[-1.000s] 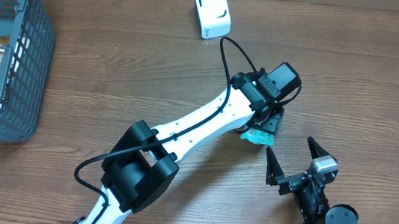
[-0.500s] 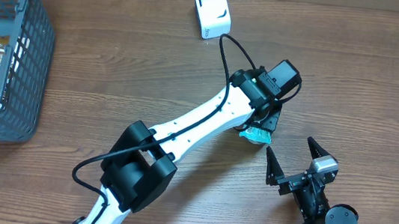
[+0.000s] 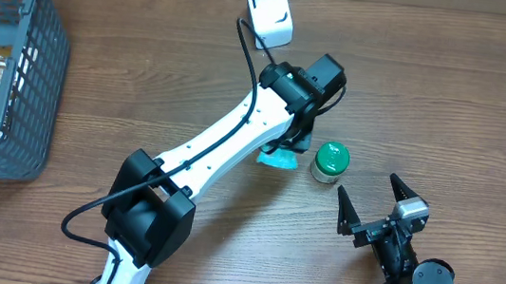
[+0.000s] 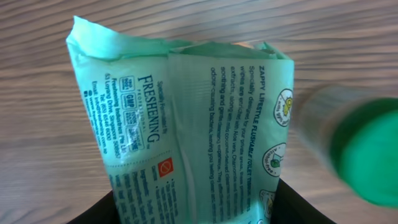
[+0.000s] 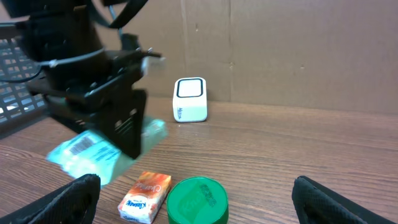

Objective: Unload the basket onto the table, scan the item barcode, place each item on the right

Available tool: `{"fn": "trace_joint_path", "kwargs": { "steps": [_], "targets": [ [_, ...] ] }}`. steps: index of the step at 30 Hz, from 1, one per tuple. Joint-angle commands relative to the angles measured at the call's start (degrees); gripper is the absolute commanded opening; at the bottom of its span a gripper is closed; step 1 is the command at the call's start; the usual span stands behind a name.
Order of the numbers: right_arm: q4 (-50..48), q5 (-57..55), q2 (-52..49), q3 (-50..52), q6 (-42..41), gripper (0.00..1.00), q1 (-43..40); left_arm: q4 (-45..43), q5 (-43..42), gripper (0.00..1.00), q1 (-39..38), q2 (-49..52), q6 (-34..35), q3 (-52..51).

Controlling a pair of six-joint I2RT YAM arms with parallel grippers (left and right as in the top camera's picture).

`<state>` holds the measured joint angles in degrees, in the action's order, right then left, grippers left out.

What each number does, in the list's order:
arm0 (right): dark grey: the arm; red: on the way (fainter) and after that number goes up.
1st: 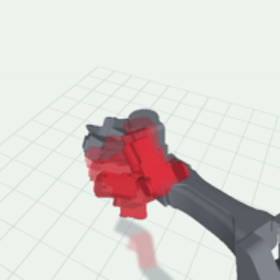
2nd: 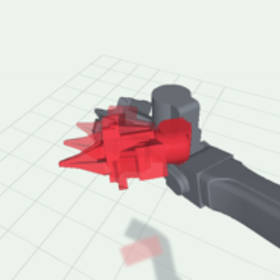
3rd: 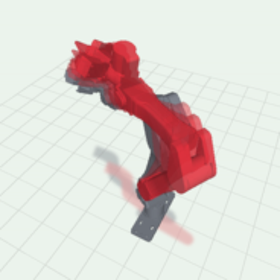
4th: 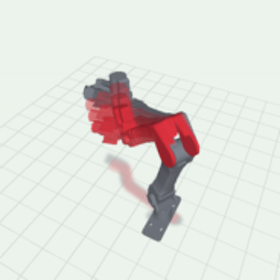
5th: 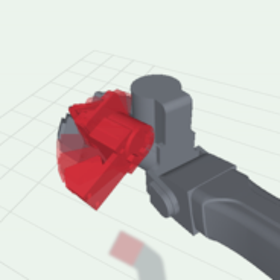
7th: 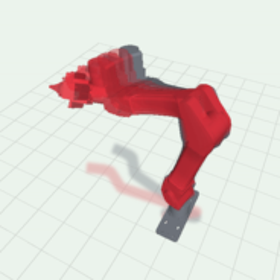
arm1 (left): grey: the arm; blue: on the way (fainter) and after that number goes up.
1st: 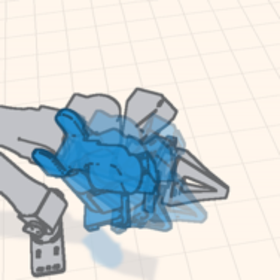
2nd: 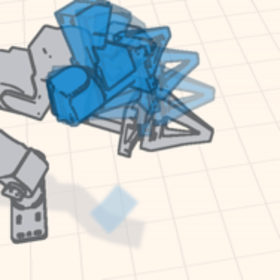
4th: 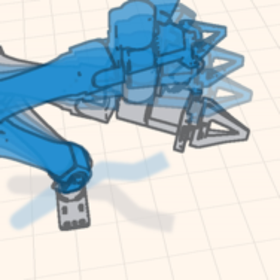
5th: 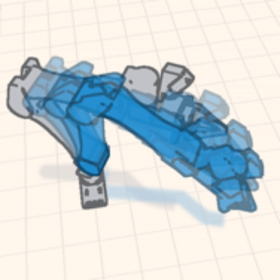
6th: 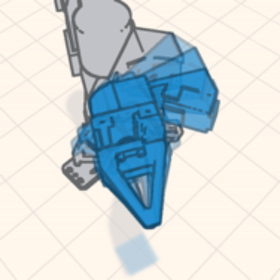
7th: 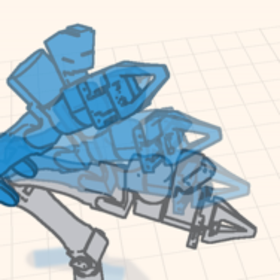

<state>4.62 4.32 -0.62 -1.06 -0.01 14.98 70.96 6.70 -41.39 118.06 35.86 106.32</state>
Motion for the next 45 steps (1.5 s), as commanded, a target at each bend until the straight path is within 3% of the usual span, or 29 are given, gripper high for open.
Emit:
{"fn": "trace_joint_path", "kwargs": {
  "steps": [1,10,21,24,34,45],
  "targets": [
    [-0.2,0.3,0.5,0.6,-0.2,1.0,-0.3,-0.2,7.0,0.5,1.7,-1.6,2.8,-3.1],
    [-0.2,0.3,0.5,0.6,-0.2,1.0,-0.3,-7.7,3.9,0.5,6.8,-1.5,3.0,-14.2],
    [-0.2,0.3,0.5,0.6,-0.2,1.0,-0.3,-20.6,-0.5,0.48,6.6,-1.5,2.6,-24.3],
    [-0.2,0.3,0.5,0.6,-0.2,1.0,-0.3,-26.3,-1.1,0.47,6.4,-1.5,-2.3,-25.8],
    [-0.2,0.3,0.5,0.6,-0.2,1.0,-0.3,-28.4,-5.8,0.46,4.0,-1.5,-7.5,-26.1],
    [-0.2,0.3,0.5,0.6,-0.2,1.0,-0.3,-29.2,-8.2,0.5,2.5,-1.5,-7.1,-26.2]
  ]
}}
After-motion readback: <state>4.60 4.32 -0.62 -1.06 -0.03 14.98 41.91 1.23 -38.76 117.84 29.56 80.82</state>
